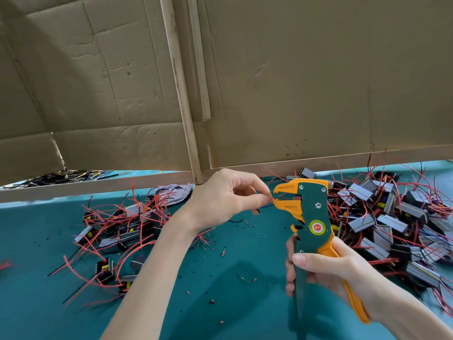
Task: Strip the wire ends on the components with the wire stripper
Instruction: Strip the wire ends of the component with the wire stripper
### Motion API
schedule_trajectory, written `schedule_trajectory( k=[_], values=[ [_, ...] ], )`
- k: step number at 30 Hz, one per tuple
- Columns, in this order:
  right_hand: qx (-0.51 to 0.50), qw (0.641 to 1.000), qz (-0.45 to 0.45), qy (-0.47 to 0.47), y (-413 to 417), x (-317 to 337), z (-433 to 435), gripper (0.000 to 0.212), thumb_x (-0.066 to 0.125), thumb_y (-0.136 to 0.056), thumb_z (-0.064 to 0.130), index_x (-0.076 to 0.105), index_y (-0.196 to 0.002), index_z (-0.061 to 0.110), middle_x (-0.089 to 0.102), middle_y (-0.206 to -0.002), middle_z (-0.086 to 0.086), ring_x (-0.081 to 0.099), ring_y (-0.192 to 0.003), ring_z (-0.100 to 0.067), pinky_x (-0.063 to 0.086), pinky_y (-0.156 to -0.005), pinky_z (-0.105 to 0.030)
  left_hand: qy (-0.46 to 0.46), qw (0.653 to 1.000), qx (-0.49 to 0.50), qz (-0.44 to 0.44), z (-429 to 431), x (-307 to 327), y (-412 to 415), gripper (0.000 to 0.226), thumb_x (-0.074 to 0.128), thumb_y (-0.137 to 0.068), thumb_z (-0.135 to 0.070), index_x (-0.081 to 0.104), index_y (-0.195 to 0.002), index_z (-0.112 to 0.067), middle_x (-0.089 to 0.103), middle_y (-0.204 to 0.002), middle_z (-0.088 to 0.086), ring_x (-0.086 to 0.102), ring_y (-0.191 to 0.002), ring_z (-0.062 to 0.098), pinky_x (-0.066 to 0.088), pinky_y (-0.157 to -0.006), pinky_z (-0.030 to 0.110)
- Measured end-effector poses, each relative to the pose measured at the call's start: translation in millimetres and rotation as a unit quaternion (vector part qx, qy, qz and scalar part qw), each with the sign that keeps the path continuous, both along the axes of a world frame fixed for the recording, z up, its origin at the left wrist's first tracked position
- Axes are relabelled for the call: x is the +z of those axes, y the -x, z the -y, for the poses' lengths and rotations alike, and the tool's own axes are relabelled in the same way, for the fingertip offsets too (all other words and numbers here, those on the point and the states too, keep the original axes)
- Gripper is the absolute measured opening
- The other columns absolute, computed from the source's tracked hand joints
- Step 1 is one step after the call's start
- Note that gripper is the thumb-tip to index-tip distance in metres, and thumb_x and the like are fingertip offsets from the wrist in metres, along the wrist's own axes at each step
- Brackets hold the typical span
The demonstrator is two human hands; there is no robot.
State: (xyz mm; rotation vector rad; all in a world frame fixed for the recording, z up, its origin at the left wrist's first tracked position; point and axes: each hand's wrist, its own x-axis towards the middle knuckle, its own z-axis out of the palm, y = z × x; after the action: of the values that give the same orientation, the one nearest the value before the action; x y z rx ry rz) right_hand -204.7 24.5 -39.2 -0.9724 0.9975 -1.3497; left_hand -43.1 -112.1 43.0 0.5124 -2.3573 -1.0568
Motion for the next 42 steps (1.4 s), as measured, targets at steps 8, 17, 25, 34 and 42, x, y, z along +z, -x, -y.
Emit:
schedule_trajectory(
  k=[8, 17, 25, 34, 42],
  values=[
    [-0.090, 0.994, -0.062, -0.014, -12.6, -17.0, 1.4, 0.044, 0.084, -0.053, 0.041, 0.052, -0.054, 0.010, 0.044, -0.046, -0.016, 0.042, -0.034, -0.024, 0.038, -0.038, -0.027, 0.010, 0.999, 0.004, 0.042, 8.7, -8.8, 0.3, 0.007, 0.068, -0.088, -0.012, 0.074, -0.086, -0.015, 0.067, -0.067, -0.006, 0.060, -0.063, 0.006, 0.049, -0.066, 0.030],
    [0.031, 0.997, 0.074, 0.008, 1.8, -15.4, 13.2, 0.041, 0.084, -0.053, 0.009, 0.068, -0.089, -0.002, 0.060, -0.078, -0.030, 0.063, -0.070, -0.044, 0.056, -0.069, -0.050, -0.005, 0.999, 0.038, 0.023, 15.5, -7.8, -4.9, 0.007, 0.066, -0.090, -0.013, 0.070, -0.085, -0.014, 0.068, -0.071, -0.006, 0.065, -0.067, 0.006, 0.048, -0.068, 0.017],
    [-0.003, 0.995, 0.076, -0.059, 7.1, -22.4, 15.9, 0.042, 0.085, -0.051, 0.013, 0.070, -0.089, 0.000, 0.062, -0.082, -0.028, 0.065, -0.075, -0.043, 0.056, -0.069, -0.049, 0.015, 0.992, 0.097, -0.080, 9.1, -5.8, 17.4, 0.008, 0.062, -0.093, -0.016, 0.065, -0.086, -0.016, 0.072, -0.071, -0.003, 0.068, -0.076, 0.014, 0.049, -0.079, 0.026],
    [-0.038, 0.979, 0.140, -0.145, 9.5, -20.4, 16.3, 0.037, 0.067, -0.059, -0.007, 0.060, -0.095, -0.004, 0.063, -0.079, -0.025, 0.066, -0.069, -0.038, 0.059, -0.063, -0.047, -0.144, 0.940, 0.097, -0.295, -19.2, 21.5, 139.8, 0.009, 0.055, -0.095, -0.003, 0.057, -0.089, -0.009, 0.068, -0.084, 0.016, 0.062, -0.061, 0.010, 0.055, -0.064, 0.027],
    [-0.062, 0.974, 0.172, -0.138, 13.0, -17.8, 15.9, 0.031, 0.062, -0.067, 0.004, 0.059, -0.097, -0.004, 0.063, -0.079, -0.025, 0.066, -0.068, -0.038, 0.060, -0.065, -0.048, -0.185, 0.978, 0.024, -0.095, -17.9, 3.4, 127.8, 0.043, 0.053, -0.095, -0.002, 0.044, -0.137, -0.006, 0.052, -0.135, 0.016, 0.063, -0.093, 0.023, 0.053, -0.093, 0.039]
  ],
)
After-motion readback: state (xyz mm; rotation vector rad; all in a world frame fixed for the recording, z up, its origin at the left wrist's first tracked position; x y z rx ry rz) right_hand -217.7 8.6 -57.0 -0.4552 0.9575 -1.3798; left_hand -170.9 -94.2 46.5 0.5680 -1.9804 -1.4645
